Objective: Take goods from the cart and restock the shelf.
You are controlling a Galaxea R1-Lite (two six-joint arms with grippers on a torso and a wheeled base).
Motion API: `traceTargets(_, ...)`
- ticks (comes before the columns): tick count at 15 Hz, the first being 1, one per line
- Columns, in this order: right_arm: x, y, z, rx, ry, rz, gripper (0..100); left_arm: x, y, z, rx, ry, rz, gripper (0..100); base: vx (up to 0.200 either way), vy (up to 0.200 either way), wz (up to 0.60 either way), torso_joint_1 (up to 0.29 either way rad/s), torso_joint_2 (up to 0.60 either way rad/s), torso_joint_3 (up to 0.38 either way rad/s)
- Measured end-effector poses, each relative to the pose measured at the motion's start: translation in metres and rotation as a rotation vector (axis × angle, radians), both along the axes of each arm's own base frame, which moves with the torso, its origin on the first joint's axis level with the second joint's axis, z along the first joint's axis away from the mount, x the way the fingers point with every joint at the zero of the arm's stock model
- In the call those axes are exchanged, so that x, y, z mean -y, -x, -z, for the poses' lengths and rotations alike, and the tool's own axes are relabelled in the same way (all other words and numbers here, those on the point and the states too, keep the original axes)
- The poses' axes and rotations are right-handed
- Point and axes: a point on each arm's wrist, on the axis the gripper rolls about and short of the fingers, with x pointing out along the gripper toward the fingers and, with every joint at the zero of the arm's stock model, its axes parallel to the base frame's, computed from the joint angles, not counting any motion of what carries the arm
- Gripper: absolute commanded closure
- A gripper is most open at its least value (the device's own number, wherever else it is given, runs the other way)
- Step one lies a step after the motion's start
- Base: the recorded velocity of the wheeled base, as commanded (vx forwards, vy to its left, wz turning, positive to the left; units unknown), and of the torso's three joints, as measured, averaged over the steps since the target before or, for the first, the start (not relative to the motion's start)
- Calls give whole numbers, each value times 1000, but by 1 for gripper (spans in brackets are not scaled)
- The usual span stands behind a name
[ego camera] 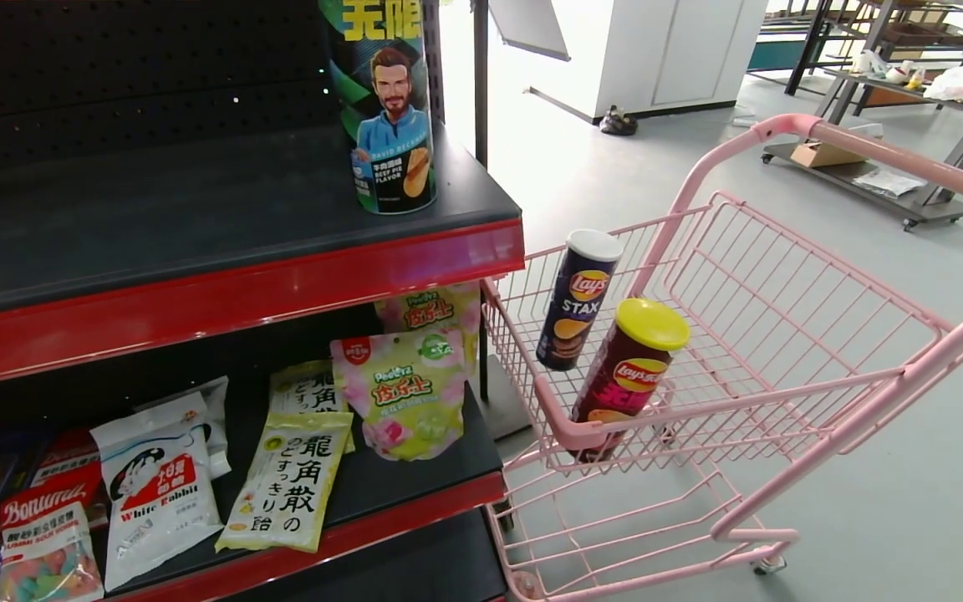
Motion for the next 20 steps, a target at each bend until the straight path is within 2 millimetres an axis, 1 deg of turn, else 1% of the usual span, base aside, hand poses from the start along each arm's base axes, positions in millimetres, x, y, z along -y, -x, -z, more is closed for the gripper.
traceTargets(1,-3,-22,-19,-38,-1,-48,0,0,0,0,0,0,0,0,0,0,0,0,0,0)
traceTargets(2,-6,-44,-30,-73,1,-92,0,0,0,0,0,0,0,0,0,0,0,0,0,0)
traceTargets(3,-12,-73,-38,-110,3,-139,0,0,0,0,0,0,0,0,0,0,0,0,0,0)
traceTargets(4,-20,-100,-39,-143,4,-183,0,0,0,0,0,0,0,0,0,0,0,0,0,0)
traceTargets(5,-28,-126,-36,-179,7,-222,0,0,0,0,0,0,0,0,0,0,0,0,0,0)
traceTargets(6,-38,-150,-28,-220,10,-266,0,0,0,0,0,0,0,0,0,0,0,0,0,0)
traceTargets(7,-47,-168,-19,-254,13,-314,0,0,0,0,0,0,0,0,0,0,0,0,0,0)
traceTargets(8,-56,-182,-10,-278,15,-364,0,0,0,0,0,0,0,0,0,0,0,0,0,0)
traceTargets(10,-68,-196,7,-341,22,-431,0,0,0,0,0,0,1,0,0,0,0,0,0,0)
traceTargets(12,-75,-204,18,-390,29,-457,0,0,0,0,0,0,0,0,0,0,0,0,0,0)
traceTargets(15,-83,-215,26,-392,32,-478,0,0,0,0,0,0,0,0,0,0,0,0,0,0)
traceTargets(20,-97,-245,39,-388,28,-508,0,0,0,0,0,-1,0,0,0,0,0,0,0,0)
